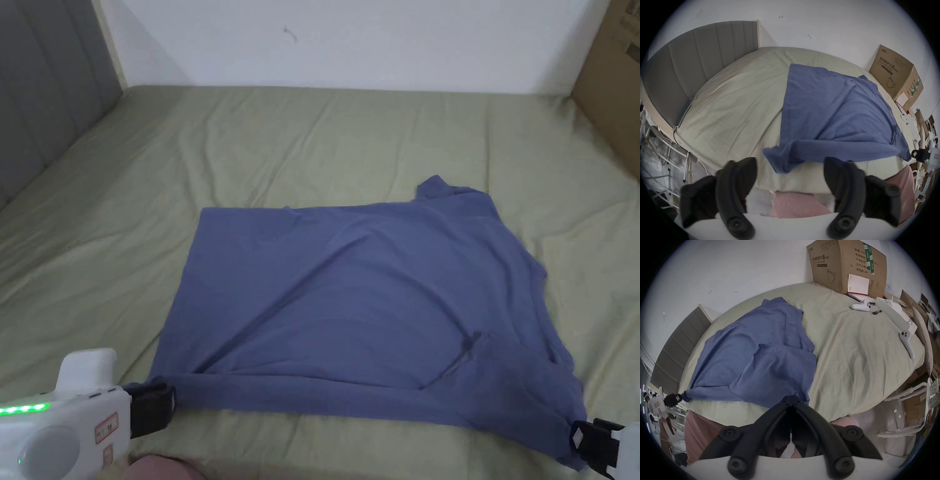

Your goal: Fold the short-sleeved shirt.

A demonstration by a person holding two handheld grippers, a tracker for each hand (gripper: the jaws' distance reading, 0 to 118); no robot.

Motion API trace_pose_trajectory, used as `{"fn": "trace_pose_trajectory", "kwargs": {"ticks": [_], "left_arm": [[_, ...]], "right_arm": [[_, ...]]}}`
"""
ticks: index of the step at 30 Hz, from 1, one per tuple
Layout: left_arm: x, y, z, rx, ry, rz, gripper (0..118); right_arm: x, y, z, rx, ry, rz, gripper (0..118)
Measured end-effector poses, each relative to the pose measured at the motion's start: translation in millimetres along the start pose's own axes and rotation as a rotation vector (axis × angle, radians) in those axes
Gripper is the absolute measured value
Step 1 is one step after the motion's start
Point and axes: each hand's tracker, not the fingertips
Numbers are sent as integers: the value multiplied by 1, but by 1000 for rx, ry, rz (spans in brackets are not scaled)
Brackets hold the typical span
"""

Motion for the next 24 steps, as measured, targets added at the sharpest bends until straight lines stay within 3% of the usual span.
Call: {"fn": "trace_pose_trajectory", "kwargs": {"ticks": [1, 4, 5, 7, 12, 13, 15, 16, 17, 20, 22, 23, 24], "left_arm": [[-1, 3, -6, 1, 2, -5, 95], [0, 8, -26, -37, 13, -12, 90], [-1, 7, -31, -46, -14, 3, 68], [0, 7, -34, -47, -37, 40, 3], [15, -2, -34, -55, -32, -30, 3], [16, 0, -32, -56, -32, -32, 3], [16, 0, -32, -56, -31, -25, 3], [13, 3, -30, -53, -33, -15, 3], [13, 4, -29, -50, -32, -6, 3], [10, 7, -29, -53, -22, -8, 3], [10, 7, -29, -54, -19, -11, 3], [11, 6, -30, -58, -18, -10, 3], [9, 8, -30, -61, -18, -7, 3]], "right_arm": [[-1, -1, -2, -9, -10, 8, 0], [0, -3, -10, -35, -7, 8, 0], [0, -4, -11, -40, -4, 5, 0], [0, -4, -13, -48, -11, 9, 0], [0, -1, -8, -40, -7, 45, 1], [-1, 0, -7, -37, -14, 60, 12], [-2, 4, -7, -28, -39, 111, 68], [-2, 6, -7, -19, -43, 120, 89], [-1, 11, -11, -25, -40, 120, 90], [6, 22, -25, -57, 4, 91, 87], [12, 24, -42, -134, 33, 75, 79], [11, 22, -46, -143, 18, 79, 36], [8, 20, -50, -155, -5, 85, 2]]}}
